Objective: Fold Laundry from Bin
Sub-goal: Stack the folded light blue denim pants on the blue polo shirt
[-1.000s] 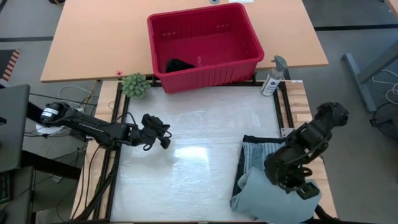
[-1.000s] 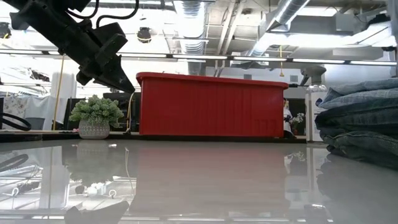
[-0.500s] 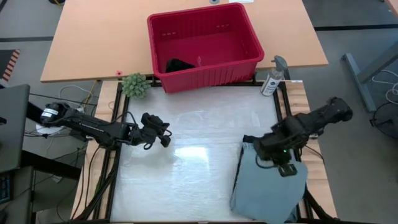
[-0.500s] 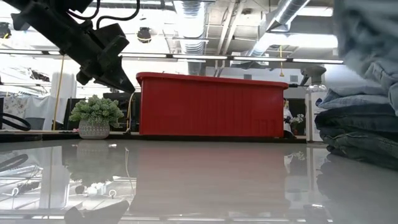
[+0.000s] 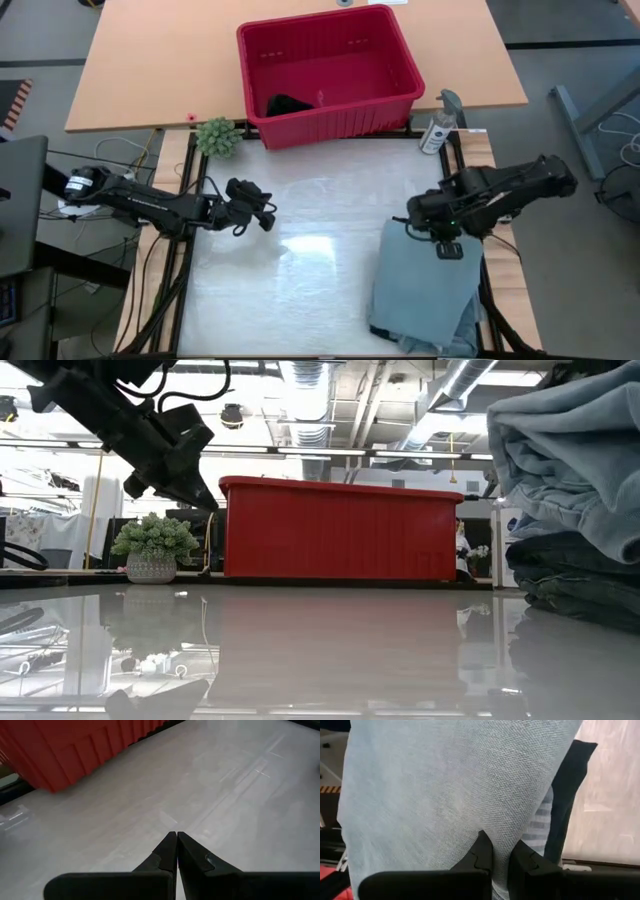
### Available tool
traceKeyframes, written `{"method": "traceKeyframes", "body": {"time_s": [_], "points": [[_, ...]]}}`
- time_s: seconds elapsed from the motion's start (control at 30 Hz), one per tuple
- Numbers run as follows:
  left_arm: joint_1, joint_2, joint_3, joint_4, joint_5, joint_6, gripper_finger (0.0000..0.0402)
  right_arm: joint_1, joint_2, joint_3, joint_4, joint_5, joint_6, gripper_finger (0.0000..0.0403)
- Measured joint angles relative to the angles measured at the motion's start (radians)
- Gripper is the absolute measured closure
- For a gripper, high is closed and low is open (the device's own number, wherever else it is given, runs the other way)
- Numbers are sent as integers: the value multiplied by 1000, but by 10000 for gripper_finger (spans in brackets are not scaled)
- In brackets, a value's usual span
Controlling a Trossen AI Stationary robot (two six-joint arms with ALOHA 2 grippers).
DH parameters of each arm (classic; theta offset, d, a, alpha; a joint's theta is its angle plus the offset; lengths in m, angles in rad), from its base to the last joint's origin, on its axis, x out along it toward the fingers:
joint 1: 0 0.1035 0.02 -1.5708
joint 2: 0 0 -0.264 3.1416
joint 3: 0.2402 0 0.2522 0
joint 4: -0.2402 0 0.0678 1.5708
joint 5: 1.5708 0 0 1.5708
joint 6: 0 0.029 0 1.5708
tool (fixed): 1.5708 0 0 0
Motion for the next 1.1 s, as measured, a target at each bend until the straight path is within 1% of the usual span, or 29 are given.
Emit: {"method": "traceKeyframes", "body": {"time_s": [0.13,0.23,0.3,0.37,0.43,0.47,0.5,0.53,0.6,0.63,0.67,0.7,0.73,0.77,0.83,0.87,0.9,0.97,1.03,1.1], "points": [[4,0,0,0,3,-1,401,16,19,19,56,0,-1,357],[4,0,0,9,15,-22,401,57,55,93,130,0,-3,357],[4,-4,0,70,57,-42,401,89,85,159,155,-1,7,357],[9,-15,0,226,154,-17,401,129,120,233,169,5,39,357],[30,-15,21,391,317,91,401,168,161,305,168,10,60,357],[45,-12,40,434,380,146,401,189,183,339,159,15,71,357],[66,-1,67,439,400,185,401,210,203,372,155,22,75,357],[91,15,98,421,388,219,401,230,225,407,154,26,76,357],[152,64,146,348,322,261,401,266,274,476,152,27,76,357],[189,102,167,341,316,253,401,279,297,511,151,27,75,357],[223,149,188,360,335,229,401,292,322,545,148,27,72,357],[250,192,206,405,381,205,401,302,347,578,144,27,71,357],[274,239,224,460,452,186,401,309,368,610,136,31,69,357],[291,296,247,532,541,165,401,315,387,640,125,39,70,357],[299,415,304,684,758,113,401,323,424,694,96,54,71,357],[296,474,336,714,851,91,401,326,437,719,76,59,71,357],[291,532,375,737,920,69,401,330,444,738,58,66,76,357],[267,639,461,760,996,31,401,335,455,770,22,80,104,357],[240,734,555,779,1053,19,401,337,453,791,13,89,134,357],[205,815,652,818,1136,8,401,342,445,806,6,106,171,357]]}}
